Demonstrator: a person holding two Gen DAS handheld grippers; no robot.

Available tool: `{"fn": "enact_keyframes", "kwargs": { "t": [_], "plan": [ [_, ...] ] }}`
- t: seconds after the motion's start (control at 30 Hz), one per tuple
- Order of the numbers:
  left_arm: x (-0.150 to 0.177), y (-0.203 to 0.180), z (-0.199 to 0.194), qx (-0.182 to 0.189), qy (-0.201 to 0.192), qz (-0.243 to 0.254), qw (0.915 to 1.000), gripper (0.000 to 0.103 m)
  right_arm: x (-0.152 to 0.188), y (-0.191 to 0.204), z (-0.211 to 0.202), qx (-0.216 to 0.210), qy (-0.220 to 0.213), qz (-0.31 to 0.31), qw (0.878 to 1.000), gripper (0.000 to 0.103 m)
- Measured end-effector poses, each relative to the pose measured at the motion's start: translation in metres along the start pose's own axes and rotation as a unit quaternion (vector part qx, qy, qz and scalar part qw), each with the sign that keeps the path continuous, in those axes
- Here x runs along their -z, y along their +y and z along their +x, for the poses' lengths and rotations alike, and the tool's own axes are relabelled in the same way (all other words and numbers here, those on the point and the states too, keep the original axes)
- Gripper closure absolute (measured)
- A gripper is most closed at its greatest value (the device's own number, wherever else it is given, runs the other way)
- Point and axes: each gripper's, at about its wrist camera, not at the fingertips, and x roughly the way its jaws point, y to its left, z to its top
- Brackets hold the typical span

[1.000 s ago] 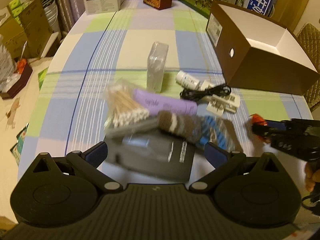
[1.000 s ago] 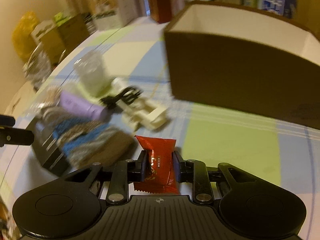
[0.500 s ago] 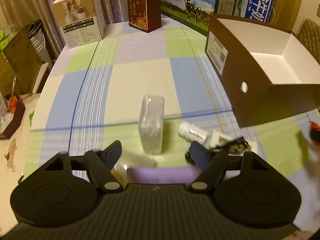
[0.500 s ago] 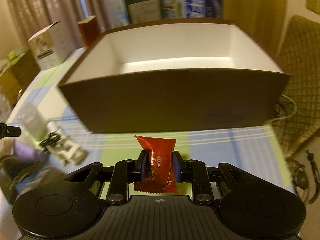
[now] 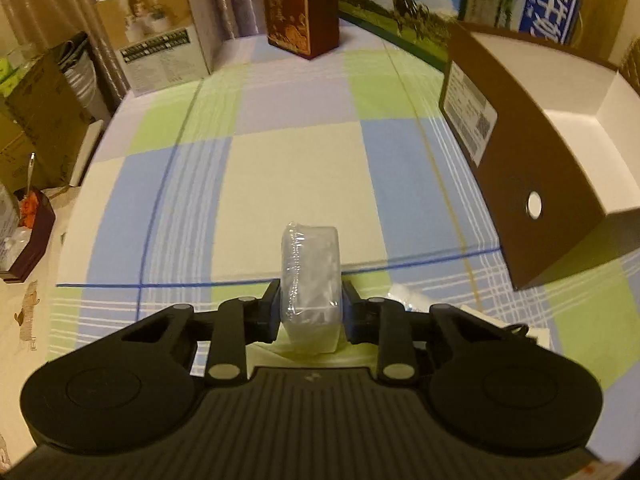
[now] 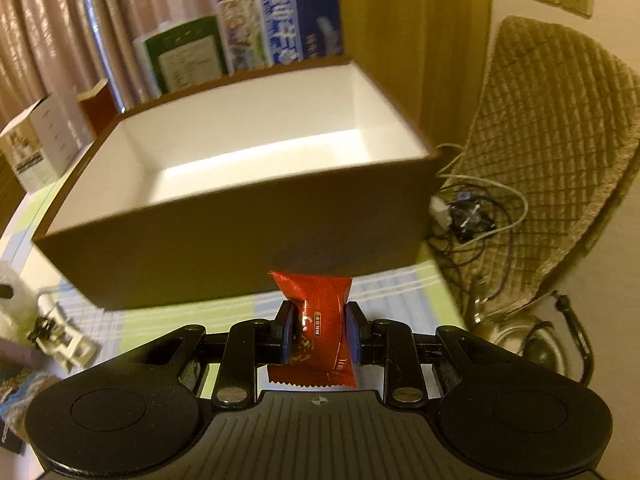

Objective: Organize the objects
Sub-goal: 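Carry both items into the cardboard box and open both grippers to release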

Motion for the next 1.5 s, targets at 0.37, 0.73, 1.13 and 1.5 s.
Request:
{"fn": "enact_keyframes", "kwargs": {
  "t": [0.37,0.73,1.13,1.5],
  "plan": [
    [-0.053,-0.027,-0.084,0.054,-0.114,-0.006,0.992,0.078,-0.068,-0.032,-0.036,-0.003,-0.099,0.006,0.995,0.079],
    [-0.101,-0.145,-0.057,0.127,-0.092,0.066,0.9854,0.078,-0.113,-0.009,0.01,-0.046,-0.086,-0.073,0.993,0.079],
    [-0.11,-0.2,0.016,0.094,-0.025,0.106,0.9895,0.078,-0.121,-0.016,0.08,-0.022,-0.004,-0.137,0.99,0.079],
    [-0.123,-0.215,0.03,0.067,-0.036,0.129,0.9886,0.06,-0.127,-0.017,0.099,-0.003,-0.008,-0.169,0.986,0.079]
  ]
}}
